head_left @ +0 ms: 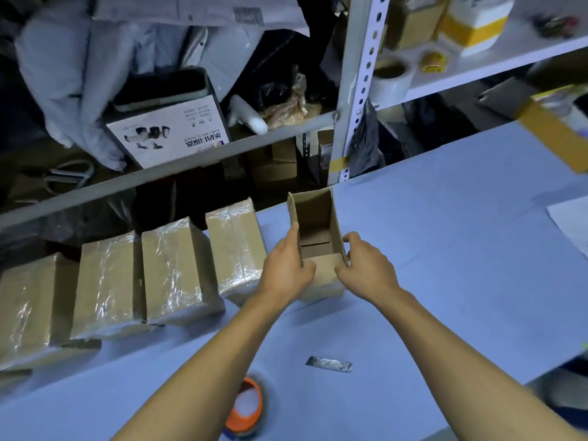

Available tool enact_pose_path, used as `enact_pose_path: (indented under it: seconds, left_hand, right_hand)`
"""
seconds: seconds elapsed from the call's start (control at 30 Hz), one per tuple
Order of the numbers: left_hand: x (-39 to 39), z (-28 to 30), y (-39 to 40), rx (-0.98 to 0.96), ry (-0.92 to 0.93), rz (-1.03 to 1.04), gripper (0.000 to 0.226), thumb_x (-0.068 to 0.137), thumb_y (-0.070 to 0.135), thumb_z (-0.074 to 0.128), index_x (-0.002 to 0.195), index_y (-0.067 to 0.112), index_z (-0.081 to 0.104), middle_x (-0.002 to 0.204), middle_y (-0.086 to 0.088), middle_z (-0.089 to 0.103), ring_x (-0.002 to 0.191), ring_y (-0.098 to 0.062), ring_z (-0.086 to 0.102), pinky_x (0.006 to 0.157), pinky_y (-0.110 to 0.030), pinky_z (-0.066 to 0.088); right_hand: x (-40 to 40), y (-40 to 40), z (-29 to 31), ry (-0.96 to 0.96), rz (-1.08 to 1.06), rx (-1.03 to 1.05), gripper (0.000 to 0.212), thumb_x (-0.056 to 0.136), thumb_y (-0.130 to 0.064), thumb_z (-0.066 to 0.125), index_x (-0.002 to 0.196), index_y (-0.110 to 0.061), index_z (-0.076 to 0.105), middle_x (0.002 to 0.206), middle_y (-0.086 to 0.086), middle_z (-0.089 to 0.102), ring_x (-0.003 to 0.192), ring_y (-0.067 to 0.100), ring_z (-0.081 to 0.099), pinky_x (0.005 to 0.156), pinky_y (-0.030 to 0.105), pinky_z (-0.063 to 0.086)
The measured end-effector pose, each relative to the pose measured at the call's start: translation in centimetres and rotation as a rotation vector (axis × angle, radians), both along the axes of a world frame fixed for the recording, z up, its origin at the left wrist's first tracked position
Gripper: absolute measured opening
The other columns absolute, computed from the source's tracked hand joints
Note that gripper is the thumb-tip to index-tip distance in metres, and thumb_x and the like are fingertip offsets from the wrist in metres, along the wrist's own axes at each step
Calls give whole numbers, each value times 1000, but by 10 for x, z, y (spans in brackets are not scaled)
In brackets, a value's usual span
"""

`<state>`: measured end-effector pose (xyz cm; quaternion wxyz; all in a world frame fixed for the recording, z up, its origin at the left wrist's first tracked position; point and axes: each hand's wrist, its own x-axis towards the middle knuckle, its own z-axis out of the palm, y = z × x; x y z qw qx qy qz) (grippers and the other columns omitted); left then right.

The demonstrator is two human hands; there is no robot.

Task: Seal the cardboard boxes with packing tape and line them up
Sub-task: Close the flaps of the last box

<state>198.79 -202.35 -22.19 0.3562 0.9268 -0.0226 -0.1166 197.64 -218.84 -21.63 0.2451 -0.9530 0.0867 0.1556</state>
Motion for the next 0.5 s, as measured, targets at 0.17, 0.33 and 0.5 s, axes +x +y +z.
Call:
enact_pose_path:
  seconds: [0.17, 0.33, 0.5]
  left_hand:
    - [40, 11, 1, -27, -125, 9, 68, 87, 25, 64, 147, 13, 33, 148, -6, 35, 135, -21, 38, 102, -22, 30]
    - [98, 14, 1, 362, -129, -278, 62, 94, 41, 56, 149, 18, 37, 151, -6, 41, 145, -31, 24, 116, -51, 27]
    - [101, -6, 3, 511, -171, -409, 42, 99, 46, 41, 89, 16, 68, 94, -2, 56, 114, -35, 44, 104, -43, 34]
  right_hand:
    - [1, -1, -6, -16, -7, 63, 54, 85, -15, 53, 137, -22, 39, 130, 2, 55, 109, 29, 57, 82, 38, 50]
    - [8, -5, -10, -17, 25, 35, 49, 86, -11, 52, 133, -20, 41, 126, 4, 57, 104, 30, 59, 80, 40, 52]
    - [10, -3, -13, -28, 58, 91, 50, 89, -20, 52, 138, -26, 41, 130, -1, 57, 108, 24, 58, 84, 38, 51]
